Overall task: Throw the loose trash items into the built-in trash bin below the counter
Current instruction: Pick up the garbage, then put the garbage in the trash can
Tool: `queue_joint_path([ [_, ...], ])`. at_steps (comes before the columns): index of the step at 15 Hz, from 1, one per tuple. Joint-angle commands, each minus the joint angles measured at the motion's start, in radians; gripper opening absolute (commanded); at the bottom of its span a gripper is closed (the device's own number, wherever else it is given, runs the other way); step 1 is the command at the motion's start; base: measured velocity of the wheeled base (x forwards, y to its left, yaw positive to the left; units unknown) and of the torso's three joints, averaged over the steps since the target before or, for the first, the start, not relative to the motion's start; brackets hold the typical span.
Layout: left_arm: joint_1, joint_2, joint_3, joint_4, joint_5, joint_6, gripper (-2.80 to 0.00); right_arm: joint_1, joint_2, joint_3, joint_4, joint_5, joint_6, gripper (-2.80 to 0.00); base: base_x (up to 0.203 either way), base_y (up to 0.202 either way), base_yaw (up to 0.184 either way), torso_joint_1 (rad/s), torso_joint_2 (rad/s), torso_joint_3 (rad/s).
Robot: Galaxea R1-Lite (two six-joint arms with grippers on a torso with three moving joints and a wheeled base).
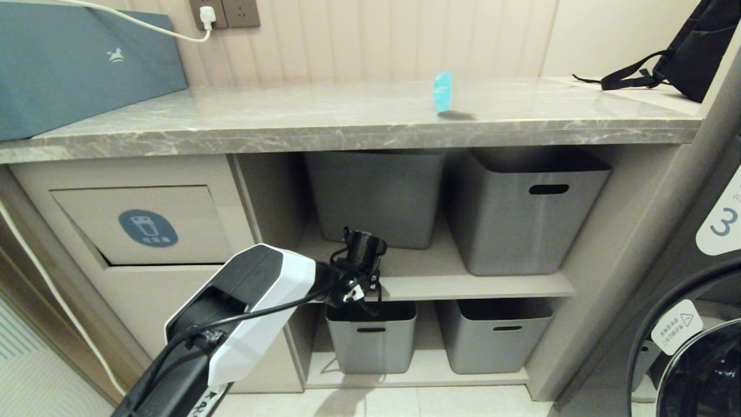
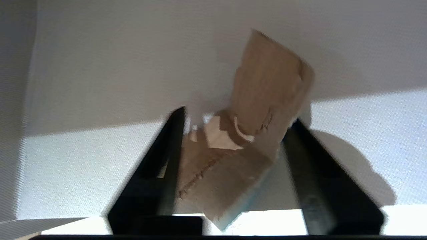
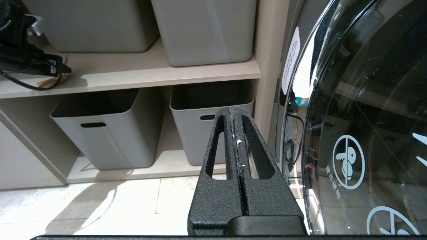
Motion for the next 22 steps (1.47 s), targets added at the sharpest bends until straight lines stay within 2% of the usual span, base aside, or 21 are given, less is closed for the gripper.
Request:
queue_joint_path([
  [1, 0.003, -0.001, 0.002, 0.0, -0.004, -0.001, -2.8, 0.0, 0.001, 0.002, 0.0, -0.001, 0.0, -2.8, 0.0, 0.0, 0.0, 0.0, 0.0, 0.0],
  [9, -0.02, -0.069, 0.013, 0.023, -0.015, -0.007, -2.8, 0.0, 0.001, 0.002, 0.0, -0.001, 0.0, -2.8, 0.0, 0.0, 0.0, 0.0, 0.0, 0.0],
  [11, -0.031, -0.15, 0.092, 0.036, -0.028, -0.013, -2.8, 0.0, 0.001, 0.002, 0.0, -0.001, 0.0, -2.8, 0.0, 0.0, 0.0, 0.0, 0.0, 0.0],
  [14, -0.043, -0.327, 0.332, 0.046, -0.075, -0.019, -2.8, 0.0, 0.001, 0.002, 0.0, -0.001, 0.0, -2.8, 0.0, 0.0, 0.0, 0.0, 0.0, 0.0],
  [16, -0.055, -0.483, 0.538, 0.049, -0.116, -0.02, -2.8, 0.0, 0.001, 0.002, 0.0, -0.001, 0.0, -2.8, 0.0, 0.0, 0.0, 0.0, 0.0, 0.0],
  [22, -0.088, -1.127, 1.227, 0.047, -0.203, -0.036, -2.8, 0.0, 0.001, 0.002, 0.0, -0.001, 0.0, -2.8, 0.0, 0.0, 0.0, 0.0, 0.0, 0.0],
])
